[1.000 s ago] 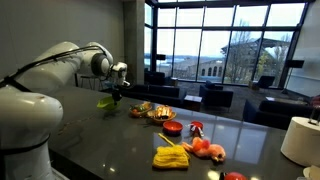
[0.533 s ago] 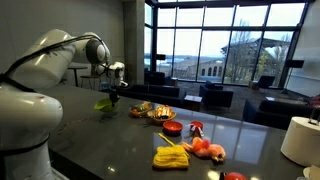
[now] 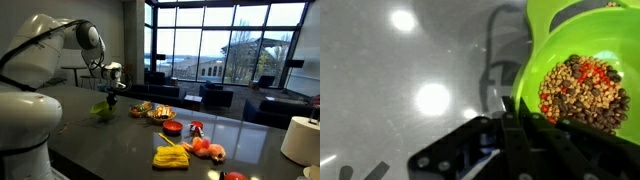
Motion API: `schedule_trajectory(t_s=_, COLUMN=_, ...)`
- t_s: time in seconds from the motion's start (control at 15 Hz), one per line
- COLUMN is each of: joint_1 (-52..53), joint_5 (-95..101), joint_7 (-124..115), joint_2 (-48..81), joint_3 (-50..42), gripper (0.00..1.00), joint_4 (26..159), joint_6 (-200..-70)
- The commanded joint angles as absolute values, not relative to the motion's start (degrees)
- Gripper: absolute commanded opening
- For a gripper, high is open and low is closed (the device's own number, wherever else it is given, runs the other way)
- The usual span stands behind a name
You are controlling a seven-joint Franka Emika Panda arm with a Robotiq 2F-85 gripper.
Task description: Shift the green bowl forward
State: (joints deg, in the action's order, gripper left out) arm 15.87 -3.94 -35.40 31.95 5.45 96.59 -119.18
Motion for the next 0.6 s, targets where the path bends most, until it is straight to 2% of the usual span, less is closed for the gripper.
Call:
schedule_trajectory(t_s=0.0, joint_1=14.81, joint_5=-5.41, joint_7=-33.85, joint_2=24.06, joint_3=5.0, gripper=0.01, joint_4=107.92, joint_6=-124.54)
schedule_trajectory(t_s=0.53, joint_1=11.76, joint_5=-8.08, joint_7=-33.67, joint_2=17.02, joint_3=4.46, gripper=0.01, joint_4=121.56, joint_6=-133.28)
